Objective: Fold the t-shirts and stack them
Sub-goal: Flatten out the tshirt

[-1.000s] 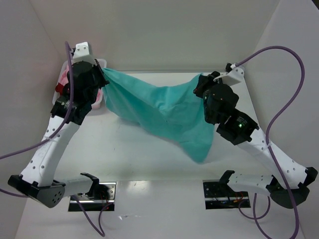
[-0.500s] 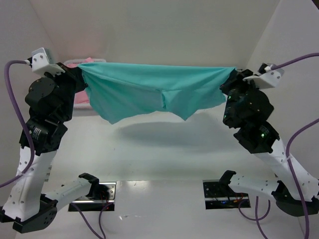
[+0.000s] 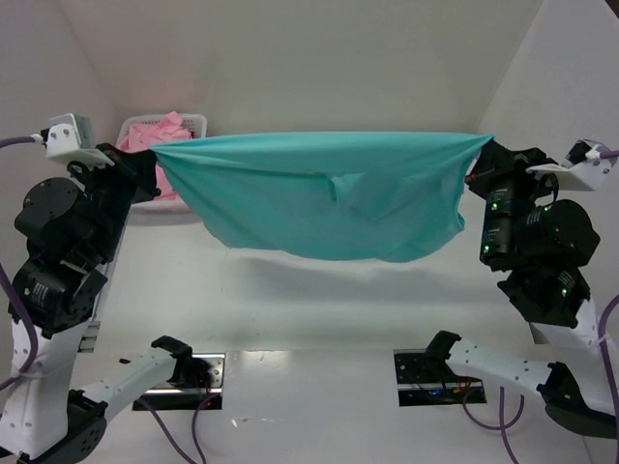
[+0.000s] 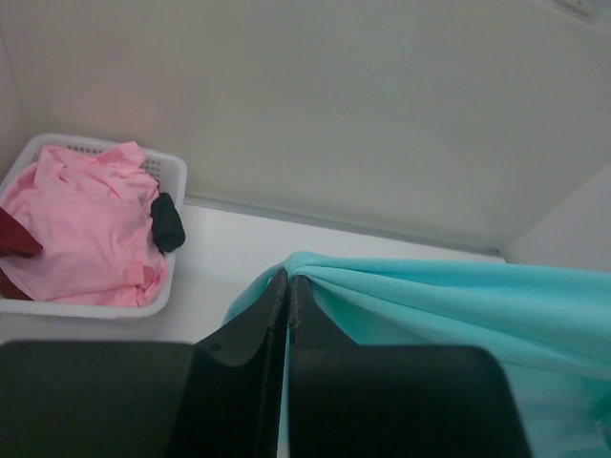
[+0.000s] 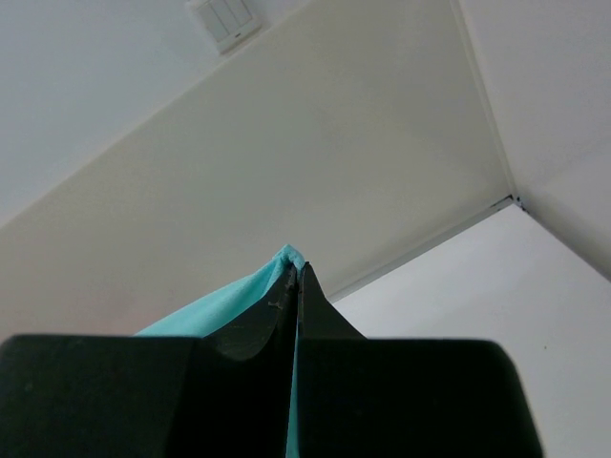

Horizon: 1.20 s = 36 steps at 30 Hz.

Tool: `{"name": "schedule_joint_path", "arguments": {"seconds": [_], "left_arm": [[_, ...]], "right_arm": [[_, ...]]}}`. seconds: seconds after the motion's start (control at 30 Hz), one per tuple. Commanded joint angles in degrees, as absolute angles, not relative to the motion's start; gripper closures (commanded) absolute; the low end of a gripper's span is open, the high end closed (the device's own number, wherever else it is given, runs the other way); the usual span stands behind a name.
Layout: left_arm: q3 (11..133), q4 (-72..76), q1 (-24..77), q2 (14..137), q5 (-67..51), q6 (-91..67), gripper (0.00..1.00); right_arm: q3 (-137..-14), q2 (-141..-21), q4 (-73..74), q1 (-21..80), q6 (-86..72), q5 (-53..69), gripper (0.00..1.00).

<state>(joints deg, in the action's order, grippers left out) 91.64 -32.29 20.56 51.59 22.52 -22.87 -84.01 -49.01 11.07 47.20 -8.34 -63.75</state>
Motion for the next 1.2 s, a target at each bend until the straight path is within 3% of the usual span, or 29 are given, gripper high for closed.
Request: {"name": "schedule_joint_path", "arguments": {"seconds": [0.0, 0.17, 0.37, 0.6, 0.87, 1.03, 1.17], "left_arm": [[95.6, -38.0, 20.3, 51.0, 18.1, -21.0, 1.00], [101.2, -43.1, 20.3, 56.1, 16.1, -22.6, 1.00], [88.1, -32.9, 20.3, 66.8, 12.5, -26.4, 1.00], [74.4, -24.2, 20.3, 75.6, 17.0, -27.6, 1.00], [73.0, -18.2, 19.8, 86.6, 20.4, -25.6, 1.00], [73.6, -15.4, 18.6, 92.4, 18.5, -25.0, 1.00], [74.2, -13.5, 17.5, 96.3, 15.3, -25.0, 1.00]], "right_arm": [[-86.5, -46.1, 21.1, 46.8, -15.6, -63.1, 1.00], [-86.5, -46.1, 23.5, 46.8, -15.7, -63.7, 1.00], [-74.4, -52.7, 20.8, 45.6, -19.4, -66.2, 1.00], [-53.8, -57.0, 17.0, 37.5, -37.3, -55.3, 1.00], [-48.0, -64.7, 10.0, 19.7, -38.7, -39.4, 1.00], [-46.1, -69.3, 5.4, 16.9, -38.0, -38.3, 1.00], [-43.6, -70.9, 1.3, 16.3, -38.0, -34.6, 0.89]]}}
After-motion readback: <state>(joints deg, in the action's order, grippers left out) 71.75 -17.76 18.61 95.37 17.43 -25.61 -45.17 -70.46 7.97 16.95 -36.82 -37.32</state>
